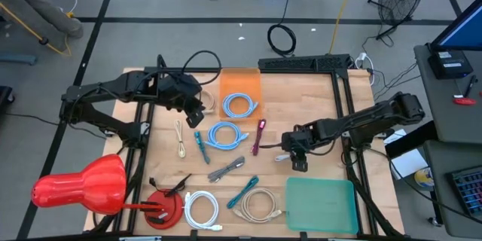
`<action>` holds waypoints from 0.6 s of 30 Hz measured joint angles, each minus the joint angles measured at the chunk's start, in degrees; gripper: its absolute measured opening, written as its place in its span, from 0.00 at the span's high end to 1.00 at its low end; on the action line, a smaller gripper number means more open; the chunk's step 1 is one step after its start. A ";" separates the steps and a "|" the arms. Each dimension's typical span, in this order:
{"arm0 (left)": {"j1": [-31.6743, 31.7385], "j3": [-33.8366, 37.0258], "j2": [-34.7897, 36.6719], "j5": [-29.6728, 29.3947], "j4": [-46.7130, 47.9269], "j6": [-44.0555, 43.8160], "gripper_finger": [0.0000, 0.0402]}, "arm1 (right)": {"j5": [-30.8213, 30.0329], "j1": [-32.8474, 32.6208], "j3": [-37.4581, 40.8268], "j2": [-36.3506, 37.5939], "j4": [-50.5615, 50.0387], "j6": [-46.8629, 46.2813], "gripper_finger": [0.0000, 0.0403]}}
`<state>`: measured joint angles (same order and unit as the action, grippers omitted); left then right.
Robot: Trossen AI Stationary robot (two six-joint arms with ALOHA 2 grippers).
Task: Pick & Place USB Port
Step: Put the top white usb cable into the blue bin
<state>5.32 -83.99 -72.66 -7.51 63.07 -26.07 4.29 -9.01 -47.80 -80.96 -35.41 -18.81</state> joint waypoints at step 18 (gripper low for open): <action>-0.96 0.00 -0.02 -0.01 0.26 -1.08 0.74 | 0.43 0.80 0.99 -5.90 3.68 -0.48 0.71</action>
<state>4.36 -83.99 -72.69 -7.52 63.33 -27.15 4.72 -8.21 -46.81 -86.86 -31.73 -19.29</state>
